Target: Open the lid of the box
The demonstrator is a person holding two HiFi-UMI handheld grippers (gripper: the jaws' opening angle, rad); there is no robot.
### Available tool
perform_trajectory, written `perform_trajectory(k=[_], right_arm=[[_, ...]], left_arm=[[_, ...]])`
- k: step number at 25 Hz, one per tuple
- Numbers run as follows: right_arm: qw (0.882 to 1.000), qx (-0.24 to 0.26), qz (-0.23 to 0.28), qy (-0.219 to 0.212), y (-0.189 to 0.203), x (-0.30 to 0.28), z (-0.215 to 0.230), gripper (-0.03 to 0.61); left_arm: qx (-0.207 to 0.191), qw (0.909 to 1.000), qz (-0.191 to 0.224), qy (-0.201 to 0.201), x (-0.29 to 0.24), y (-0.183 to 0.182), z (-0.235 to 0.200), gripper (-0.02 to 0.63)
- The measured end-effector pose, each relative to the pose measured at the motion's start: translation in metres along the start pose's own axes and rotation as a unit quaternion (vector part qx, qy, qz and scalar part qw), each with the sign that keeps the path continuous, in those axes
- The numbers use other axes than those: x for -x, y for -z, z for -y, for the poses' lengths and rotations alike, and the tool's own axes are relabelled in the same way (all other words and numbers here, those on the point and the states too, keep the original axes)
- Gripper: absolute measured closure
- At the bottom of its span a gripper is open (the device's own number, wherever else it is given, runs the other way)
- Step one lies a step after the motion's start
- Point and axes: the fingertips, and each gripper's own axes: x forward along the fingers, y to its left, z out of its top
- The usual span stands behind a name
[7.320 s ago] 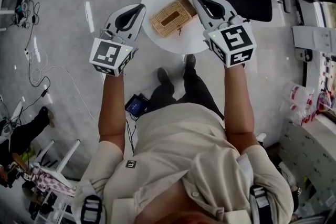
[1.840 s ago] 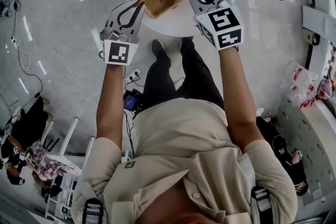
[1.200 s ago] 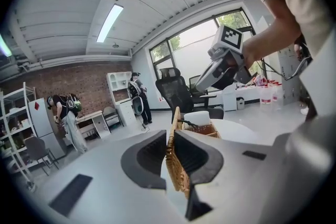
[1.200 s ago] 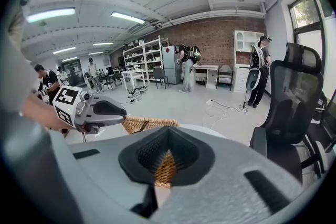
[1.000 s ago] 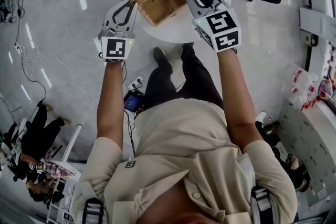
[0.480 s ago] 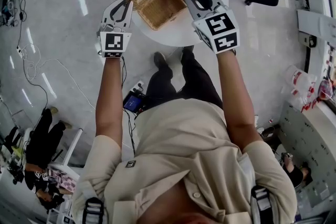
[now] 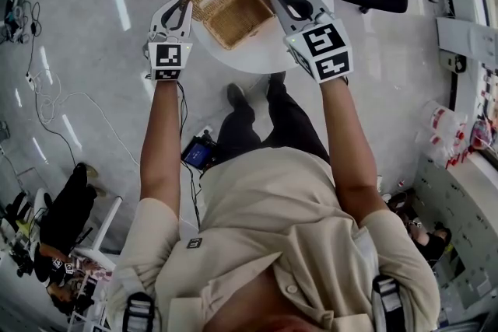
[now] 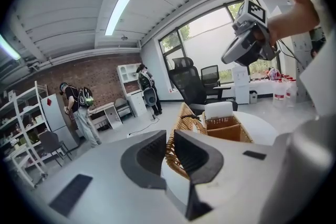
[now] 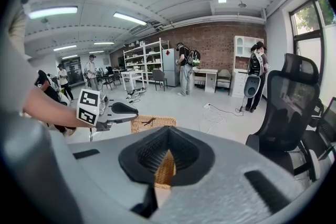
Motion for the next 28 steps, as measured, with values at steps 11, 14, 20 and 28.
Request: perform_trajectory(k=[11,14,20,28], right_arm=[[1.000,0.013,-0.010,-0.001,-0.005,0.006,0.004,0.584],[1.000,0.014,-0.010,0.000,-0.007,0.007,0.007,0.584],[1.000,0.015,-0.015,-0.001,-0.006,0.010,0.010,0.584],[1.000,0.021,-0.014,0.002,-0.017,0.013,0.016,0.584]], left_arm=[[0.015,0.9991,-0.036,-0.018,-0.013,0.015,-0.020,0.572],[0.018,0.9986,-0.045,-0.021,-0.019,0.021,-0.025,0.572],[0.020,0.9969,-0.072,-0.025,-0.028,0.034,-0.032,0.572],[0.012,0.9937,-0.110,-0.018,-0.030,0.050,-0.034,0.578]])
